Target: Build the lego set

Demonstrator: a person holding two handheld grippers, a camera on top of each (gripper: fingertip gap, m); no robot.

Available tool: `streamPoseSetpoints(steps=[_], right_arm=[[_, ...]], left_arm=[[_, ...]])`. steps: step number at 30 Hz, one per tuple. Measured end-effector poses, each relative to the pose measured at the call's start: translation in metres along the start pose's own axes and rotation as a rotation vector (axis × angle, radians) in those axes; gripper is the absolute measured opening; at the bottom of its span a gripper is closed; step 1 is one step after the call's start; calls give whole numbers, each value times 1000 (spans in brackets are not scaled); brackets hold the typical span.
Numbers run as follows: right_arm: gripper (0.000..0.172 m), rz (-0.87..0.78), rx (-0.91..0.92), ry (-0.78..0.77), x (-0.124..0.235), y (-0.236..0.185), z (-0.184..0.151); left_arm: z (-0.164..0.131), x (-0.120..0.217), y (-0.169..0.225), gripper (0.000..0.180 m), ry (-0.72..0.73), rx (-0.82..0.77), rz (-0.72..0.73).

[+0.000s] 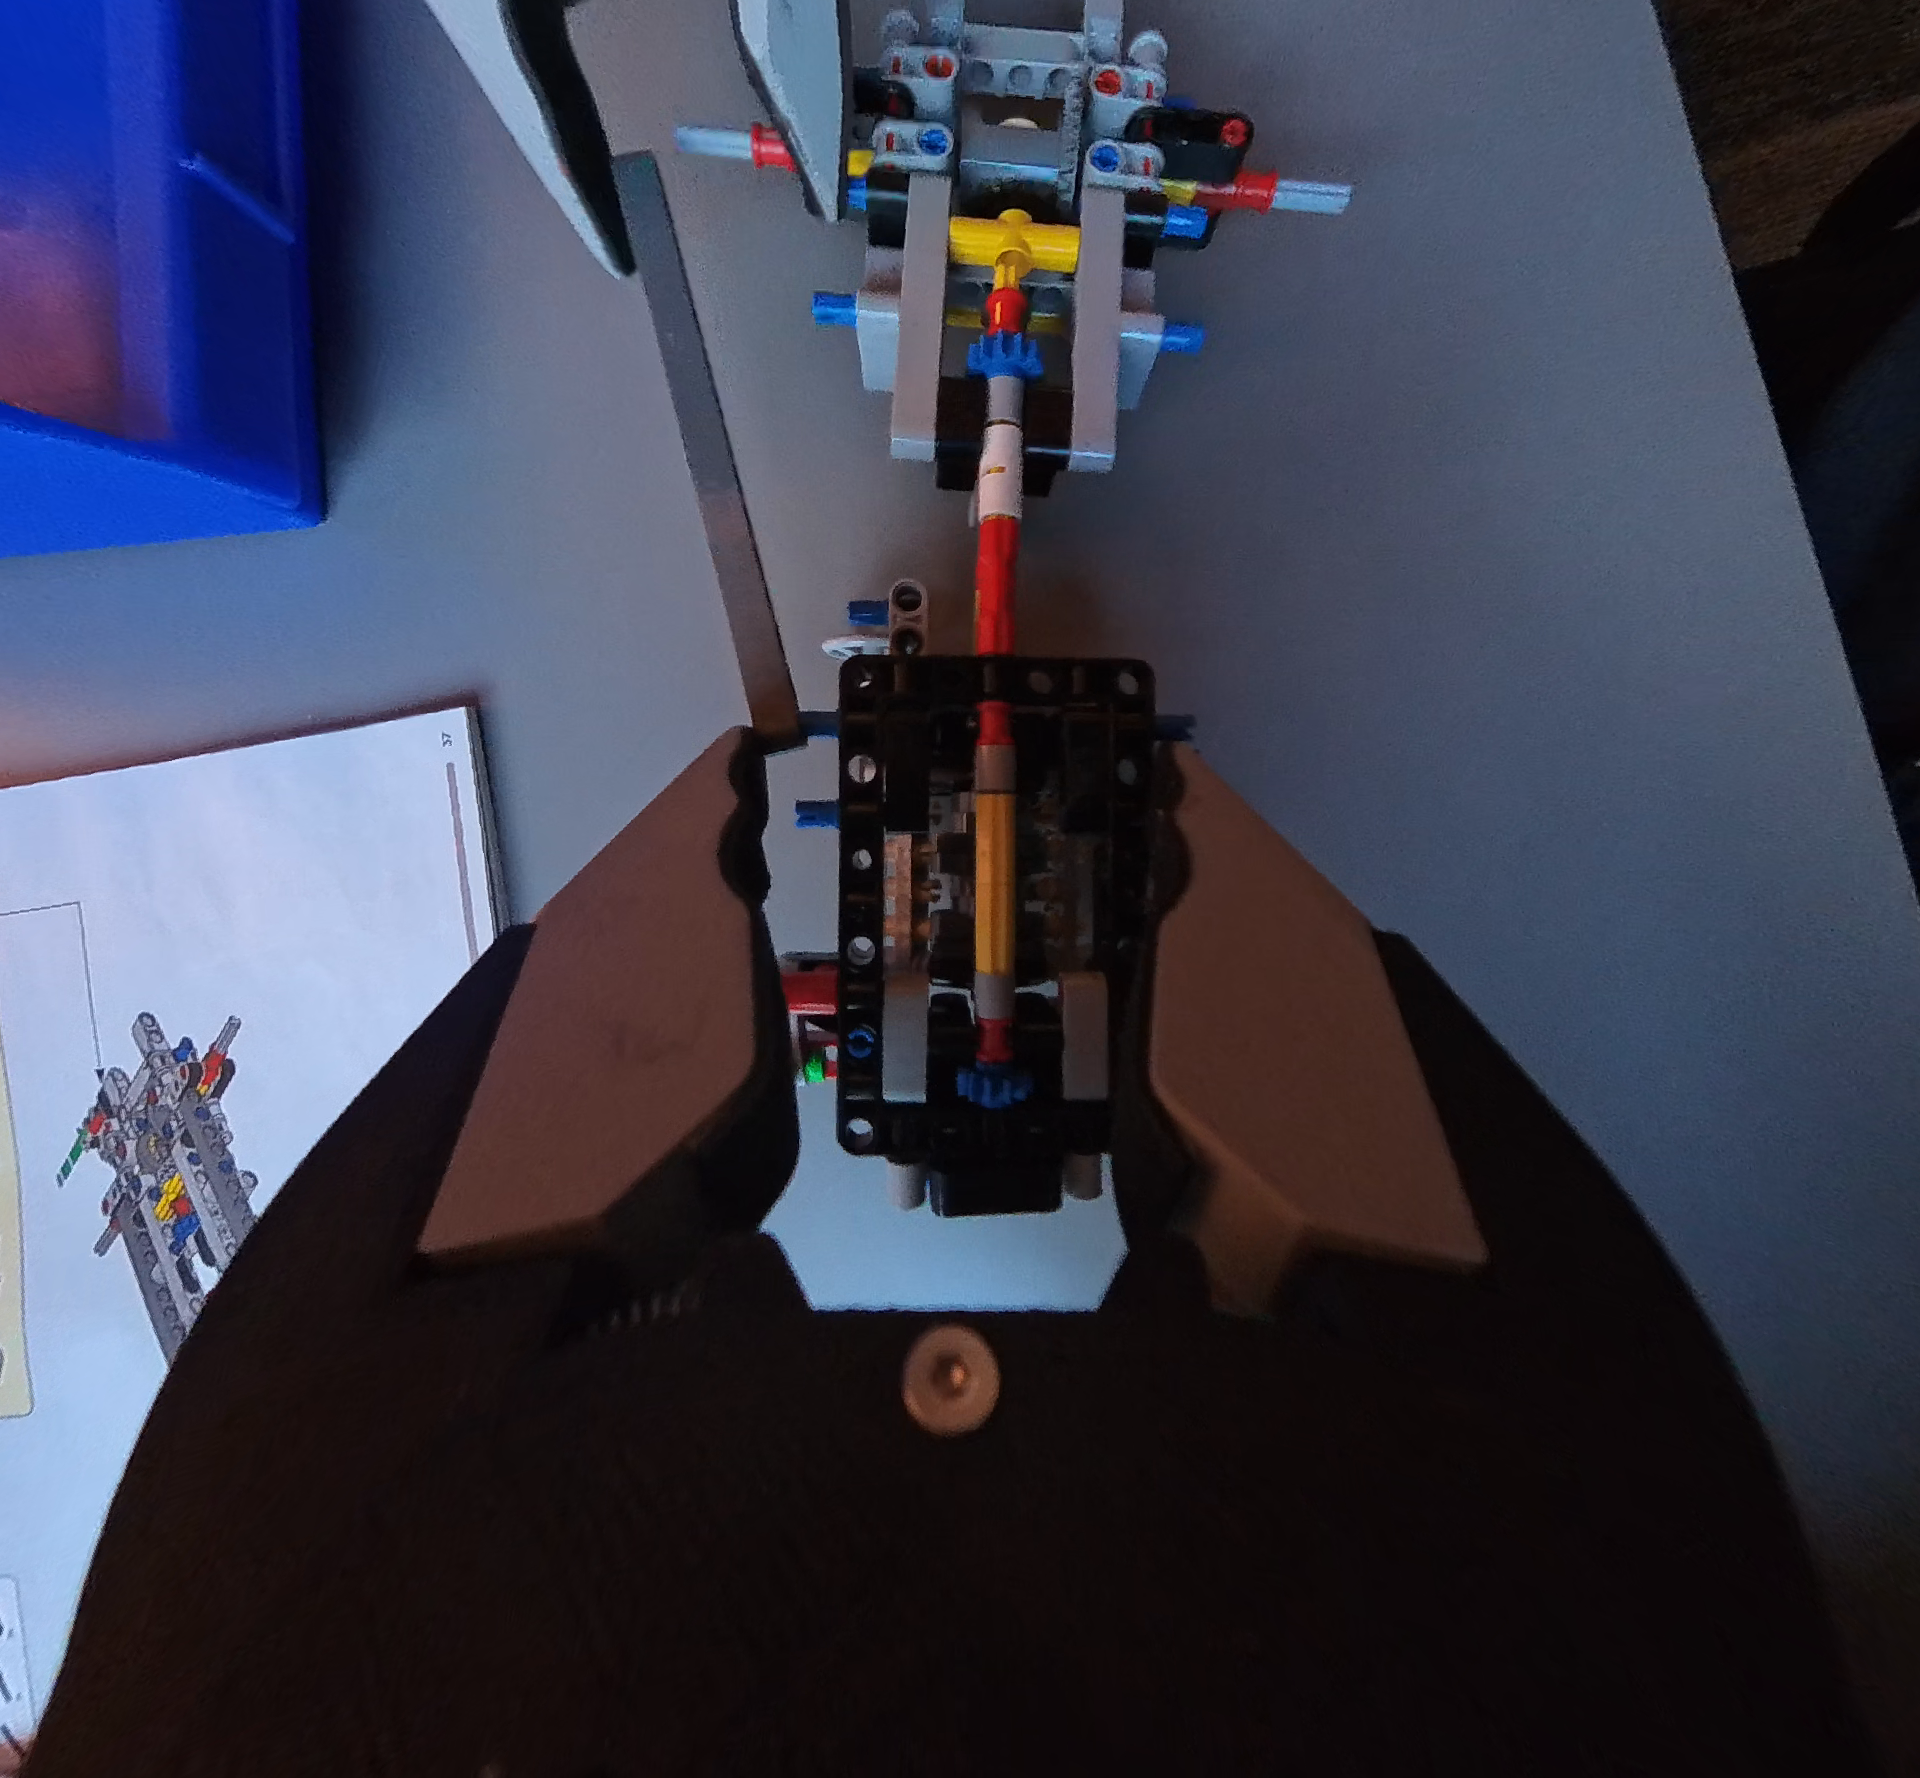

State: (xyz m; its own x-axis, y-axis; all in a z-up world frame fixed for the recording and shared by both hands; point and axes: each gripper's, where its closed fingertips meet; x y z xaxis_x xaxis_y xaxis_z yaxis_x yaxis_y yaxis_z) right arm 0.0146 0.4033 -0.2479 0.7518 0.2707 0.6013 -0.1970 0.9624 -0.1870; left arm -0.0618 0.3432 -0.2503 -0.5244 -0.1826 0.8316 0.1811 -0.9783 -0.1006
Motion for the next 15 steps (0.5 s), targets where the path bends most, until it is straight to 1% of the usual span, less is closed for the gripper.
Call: streamPoseSetpoints(steps=[3, 5, 7, 8, 11, 15], right_arm=[[38, -11, 43, -8, 1, -3, -1], [32, 2, 54, -23, 1, -8, -3], [31, 25, 61, -32, 3, -12, -5], [43, 64, 63, -34, 4, -18, -5], [47, 82, 60, -25, 7, -23, -3], [66, 86, 75, -77, 3, -29, -10]], left_arm=[[1, 0, 1, 73, 2, -4, -2], [1, 0, 1, 73, 5, -5, -4], [2, -1, 1, 73, 6, -5, -4], [1, -1, 0, 73, 4, -1, -2], [1, -1, -2, 74, 12, 19, -6], [0, -1, -2, 74, 12, 23, -6]])
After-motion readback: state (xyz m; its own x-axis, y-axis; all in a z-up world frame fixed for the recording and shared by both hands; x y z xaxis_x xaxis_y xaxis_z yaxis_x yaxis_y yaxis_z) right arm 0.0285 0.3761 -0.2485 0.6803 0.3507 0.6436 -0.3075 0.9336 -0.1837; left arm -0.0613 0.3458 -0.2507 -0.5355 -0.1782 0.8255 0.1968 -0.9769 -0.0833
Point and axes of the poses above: each gripper's, where its closed fingertips meet, x back along the fingers, z out of its top, y = z × x across the jaws
